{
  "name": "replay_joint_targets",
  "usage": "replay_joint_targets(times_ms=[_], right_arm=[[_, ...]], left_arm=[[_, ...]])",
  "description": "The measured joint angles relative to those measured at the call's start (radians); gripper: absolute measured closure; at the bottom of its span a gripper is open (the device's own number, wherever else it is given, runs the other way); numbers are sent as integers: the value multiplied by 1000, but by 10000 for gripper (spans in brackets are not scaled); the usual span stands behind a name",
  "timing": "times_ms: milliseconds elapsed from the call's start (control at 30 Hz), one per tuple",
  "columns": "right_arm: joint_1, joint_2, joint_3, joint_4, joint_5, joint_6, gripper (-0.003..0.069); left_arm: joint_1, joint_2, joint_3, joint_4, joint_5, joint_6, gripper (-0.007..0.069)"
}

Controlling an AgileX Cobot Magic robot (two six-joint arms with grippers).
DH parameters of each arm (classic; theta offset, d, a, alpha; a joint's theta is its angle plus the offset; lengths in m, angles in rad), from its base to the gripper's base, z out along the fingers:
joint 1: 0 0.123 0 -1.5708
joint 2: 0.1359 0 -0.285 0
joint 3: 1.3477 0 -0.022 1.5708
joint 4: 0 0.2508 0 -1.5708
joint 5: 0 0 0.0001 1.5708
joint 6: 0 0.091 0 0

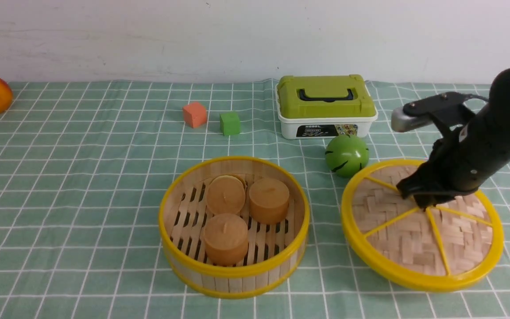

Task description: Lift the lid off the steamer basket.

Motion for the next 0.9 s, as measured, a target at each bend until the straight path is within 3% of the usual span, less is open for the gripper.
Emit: replay_joint_targets(times_ms=[133, 300, 433, 500, 600, 700, 900], right_arm=[[0, 69, 2, 26, -43, 0, 543], [0, 105, 2, 27, -60, 0, 417], [0, 75, -38, 30, 13, -1, 326], [0, 9, -59, 30, 64, -6, 314], [0, -90, -66, 32, 95, -11, 318], [0, -273, -44, 43, 115, -11, 366], [0, -736, 177, 81, 100, -12, 575]], left_arm=[[0, 0, 0, 0, 0, 0, 386], [0, 0, 0, 0, 0, 0, 386], [0, 0, 0, 0, 0, 0, 386], [0, 0, 0, 0, 0, 0, 386], [0, 0, 0, 0, 0, 0, 386], [0, 0, 0, 0, 0, 0, 386], [0, 0, 0, 0, 0, 0, 386]])
